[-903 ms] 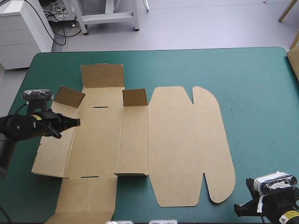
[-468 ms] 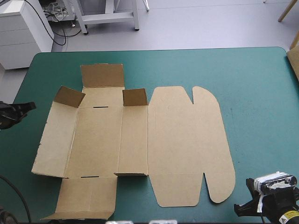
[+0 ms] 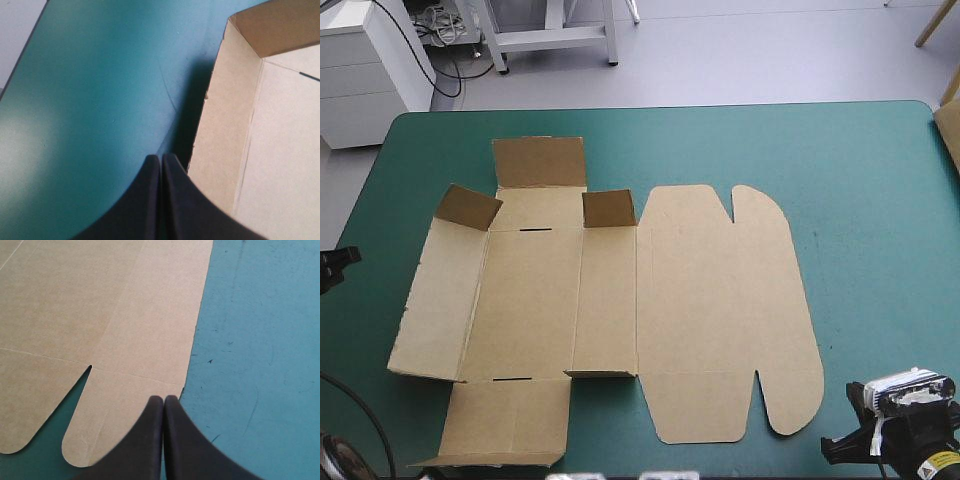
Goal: Fold the box
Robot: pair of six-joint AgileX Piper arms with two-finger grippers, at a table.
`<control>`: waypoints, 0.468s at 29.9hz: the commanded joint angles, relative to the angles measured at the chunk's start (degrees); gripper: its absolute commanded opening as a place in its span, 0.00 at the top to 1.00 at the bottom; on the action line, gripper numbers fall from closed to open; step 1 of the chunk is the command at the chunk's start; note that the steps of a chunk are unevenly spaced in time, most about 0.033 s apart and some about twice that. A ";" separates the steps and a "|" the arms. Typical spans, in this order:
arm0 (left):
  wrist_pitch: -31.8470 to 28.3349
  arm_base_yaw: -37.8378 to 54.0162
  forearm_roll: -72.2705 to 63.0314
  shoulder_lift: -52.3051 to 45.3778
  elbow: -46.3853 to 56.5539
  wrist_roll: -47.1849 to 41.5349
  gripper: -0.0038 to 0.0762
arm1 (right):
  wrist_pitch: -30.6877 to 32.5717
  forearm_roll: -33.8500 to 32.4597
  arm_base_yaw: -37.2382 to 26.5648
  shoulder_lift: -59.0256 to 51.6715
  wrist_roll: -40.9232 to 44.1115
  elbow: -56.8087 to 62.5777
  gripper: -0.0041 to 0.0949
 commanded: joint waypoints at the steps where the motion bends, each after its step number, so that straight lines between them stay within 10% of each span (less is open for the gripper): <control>1: 1.53 0.17 -2.64 -0.79 -1.88 3.00 0.87 | -3.38 0.45 0.20 0.65 -0.11 -1.24 0.98; 9: 9.05 0.17 -5.45 1.01 -1.88 3.77 0.30 | -3.38 0.45 0.20 0.65 -0.01 -1.24 0.98; 14: 9.05 0.17 -6.34 1.54 -1.88 1.63 0.24 | -3.38 0.45 0.20 0.65 -0.01 -1.24 0.98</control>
